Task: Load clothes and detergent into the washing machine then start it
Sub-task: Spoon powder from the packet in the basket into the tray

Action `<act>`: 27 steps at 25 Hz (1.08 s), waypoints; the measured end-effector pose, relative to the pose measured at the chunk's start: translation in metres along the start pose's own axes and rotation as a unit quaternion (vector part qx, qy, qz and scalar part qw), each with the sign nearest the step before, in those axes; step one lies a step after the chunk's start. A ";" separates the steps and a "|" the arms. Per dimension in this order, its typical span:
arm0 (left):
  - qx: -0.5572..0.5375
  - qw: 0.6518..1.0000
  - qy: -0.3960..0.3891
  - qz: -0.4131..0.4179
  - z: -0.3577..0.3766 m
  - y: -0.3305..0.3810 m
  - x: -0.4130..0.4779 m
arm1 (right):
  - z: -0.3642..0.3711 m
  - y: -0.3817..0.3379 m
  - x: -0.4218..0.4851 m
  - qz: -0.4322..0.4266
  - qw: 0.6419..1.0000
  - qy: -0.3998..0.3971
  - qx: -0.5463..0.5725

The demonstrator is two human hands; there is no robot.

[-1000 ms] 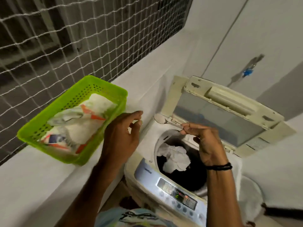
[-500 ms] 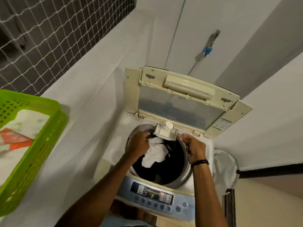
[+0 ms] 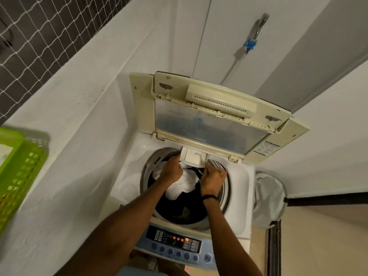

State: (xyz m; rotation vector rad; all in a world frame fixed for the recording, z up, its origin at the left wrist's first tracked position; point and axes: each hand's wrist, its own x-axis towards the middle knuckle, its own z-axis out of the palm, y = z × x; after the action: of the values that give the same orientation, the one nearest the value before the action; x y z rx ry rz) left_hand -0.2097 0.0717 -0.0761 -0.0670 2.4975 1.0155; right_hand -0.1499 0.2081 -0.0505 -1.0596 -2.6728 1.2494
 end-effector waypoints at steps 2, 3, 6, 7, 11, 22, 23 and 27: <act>-0.006 1.000 -0.003 -0.002 0.001 -0.004 0.004 | -0.002 -0.002 -0.003 -0.030 0.999 0.028 0.014; -0.007 1.000 -0.007 -0.003 0.002 -0.006 0.005 | -0.003 0.000 -0.002 -0.030 0.998 0.058 0.005; -0.006 1.000 -0.010 -0.008 0.001 -0.006 0.006 | -0.013 -0.002 -0.004 -0.080 0.991 0.109 -0.013; -0.009 1.000 -0.010 -0.008 -0.001 -0.006 0.004 | -0.013 -0.001 -0.004 -0.105 0.987 0.122 -0.027; -0.021 1.000 -0.006 -0.008 -0.014 -0.003 -0.008 | -0.024 -0.006 -0.006 -0.024 0.995 0.088 0.036; -0.150 0.977 0.146 0.043 -0.120 0.010 -0.100 | -0.054 -0.074 -0.064 0.162 0.845 -0.146 0.489; -0.168 0.970 0.168 0.058 -0.138 0.015 -0.114 | -0.053 -0.088 -0.074 0.156 0.839 -0.166 0.494; -0.209 0.930 0.274 0.125 -0.221 0.031 -0.172 | -0.050 -0.146 -0.118 0.107 0.831 -0.248 0.487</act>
State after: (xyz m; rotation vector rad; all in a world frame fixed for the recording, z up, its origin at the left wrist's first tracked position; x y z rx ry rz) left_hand -0.1448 -0.0751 0.1556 -0.1901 2.7641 1.8441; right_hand -0.1293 0.1073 0.1139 -0.9021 -1.5937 2.7642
